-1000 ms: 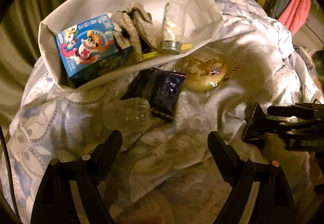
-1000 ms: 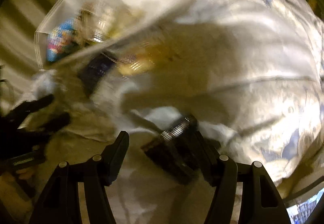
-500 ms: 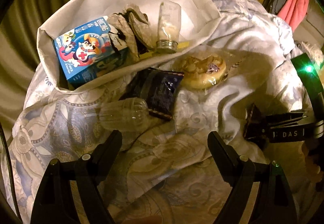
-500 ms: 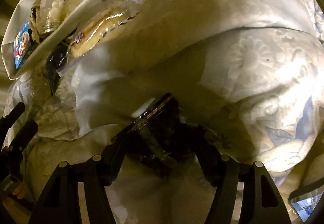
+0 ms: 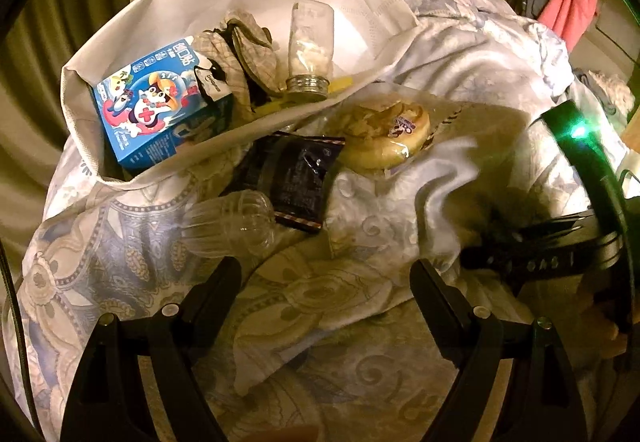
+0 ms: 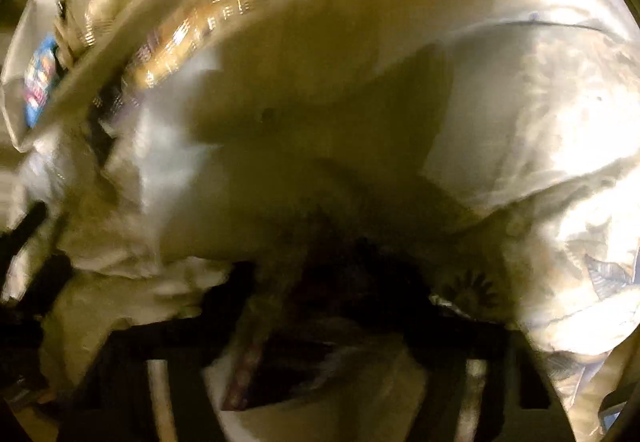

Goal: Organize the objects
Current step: 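Grasp the dark snack packet with the right gripper and lift it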

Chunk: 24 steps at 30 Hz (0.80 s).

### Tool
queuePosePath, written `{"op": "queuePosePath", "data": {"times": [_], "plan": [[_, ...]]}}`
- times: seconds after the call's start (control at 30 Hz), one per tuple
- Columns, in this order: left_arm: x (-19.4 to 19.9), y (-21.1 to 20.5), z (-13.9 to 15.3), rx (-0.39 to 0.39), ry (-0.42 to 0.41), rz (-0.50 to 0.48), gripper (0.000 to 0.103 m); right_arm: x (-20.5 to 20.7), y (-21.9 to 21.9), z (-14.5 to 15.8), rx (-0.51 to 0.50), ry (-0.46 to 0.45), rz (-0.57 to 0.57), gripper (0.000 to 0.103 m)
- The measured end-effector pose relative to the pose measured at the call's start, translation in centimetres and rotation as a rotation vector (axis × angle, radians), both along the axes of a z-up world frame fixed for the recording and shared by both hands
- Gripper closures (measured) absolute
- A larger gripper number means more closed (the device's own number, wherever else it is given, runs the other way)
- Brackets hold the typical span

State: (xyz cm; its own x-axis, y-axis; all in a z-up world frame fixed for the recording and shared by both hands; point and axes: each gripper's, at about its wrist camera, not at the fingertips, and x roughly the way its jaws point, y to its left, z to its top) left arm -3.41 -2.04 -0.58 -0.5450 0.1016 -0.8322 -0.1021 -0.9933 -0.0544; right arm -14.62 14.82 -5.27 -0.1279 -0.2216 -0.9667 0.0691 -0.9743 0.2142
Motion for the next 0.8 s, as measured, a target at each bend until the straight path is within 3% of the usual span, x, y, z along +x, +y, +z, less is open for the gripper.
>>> {"op": "queuePosePath", "data": {"times": [0.07, 0.17, 0.33, 0.5, 0.73, 0.8], "plan": [[0.0, 0.0, 0.1, 0.011, 0.008, 0.000, 0.017, 0.2, 0.4, 0.7, -0.008, 0.021, -0.013, 0.057], [0.1, -0.2, 0.5, 0.032, 0.028, -0.010, 0.017, 0.6, 0.7, 1.8, -0.040, 0.046, -0.016, 0.057], [0.8, 0.0, 1.6, 0.125, 0.085, -0.071, 0.017, 1.8, 0.5, 5.5, -0.152, 0.133, 0.037, 0.058], [0.9, 0.1, 1.7, 0.163, 0.116, -0.090, 0.017, 1.9, 0.2, 8.5, -0.274, 0.210, 0.049, 0.058], [-0.1, -2.3, 1.5, 0.193, 0.128, -0.004, 0.018, 1.2, -0.9, 8.2, -0.307, 0.208, 0.028, 0.058], [-1.0, -2.9, 1.1, 0.186, 0.124, 0.031, 0.018, 0.5, -1.2, 6.9, -0.309, 0.196, 0.028, 0.058]]}}
